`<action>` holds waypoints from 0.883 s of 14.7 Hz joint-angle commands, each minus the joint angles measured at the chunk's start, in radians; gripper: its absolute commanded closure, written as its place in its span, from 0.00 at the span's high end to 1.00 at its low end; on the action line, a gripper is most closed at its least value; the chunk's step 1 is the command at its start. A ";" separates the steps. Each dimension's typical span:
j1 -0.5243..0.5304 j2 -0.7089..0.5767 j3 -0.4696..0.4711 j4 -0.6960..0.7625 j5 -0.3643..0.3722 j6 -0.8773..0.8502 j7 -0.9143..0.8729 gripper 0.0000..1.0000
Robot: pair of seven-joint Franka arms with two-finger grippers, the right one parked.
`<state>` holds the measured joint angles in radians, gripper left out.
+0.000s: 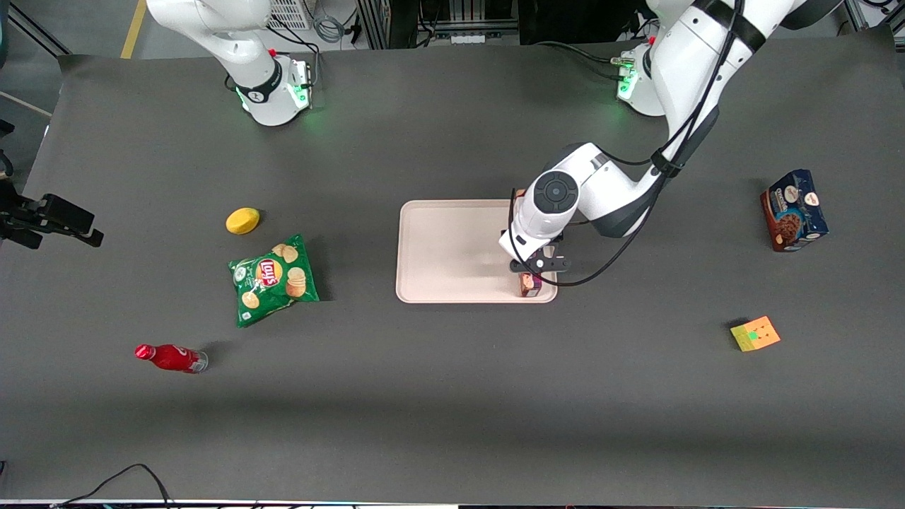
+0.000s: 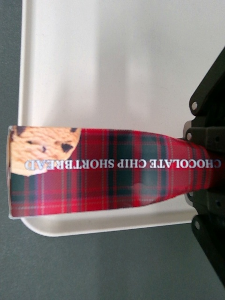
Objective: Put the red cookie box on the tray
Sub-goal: 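Lower the box onto the tray and open the left gripper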
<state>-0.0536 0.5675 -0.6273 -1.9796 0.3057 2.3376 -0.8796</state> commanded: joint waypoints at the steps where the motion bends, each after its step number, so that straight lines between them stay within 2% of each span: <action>1: -0.003 -0.009 -0.002 -0.018 0.021 0.026 -0.033 0.23; 2: -0.003 -0.008 -0.002 -0.021 0.023 0.038 -0.033 0.28; 3: -0.003 -0.003 -0.002 -0.021 0.023 0.040 -0.033 0.43; 4: 0.000 -0.002 0.000 -0.021 0.030 0.040 -0.033 0.63; 6: 0.001 -0.001 0.003 -0.021 0.033 0.040 -0.032 0.91; 7: 0.001 0.000 0.009 -0.021 0.033 0.040 -0.032 1.00; 13: 0.001 -0.001 0.012 -0.019 0.033 0.039 -0.030 1.00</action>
<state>-0.0501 0.5756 -0.6167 -1.9887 0.3215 2.3652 -0.8866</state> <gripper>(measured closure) 0.000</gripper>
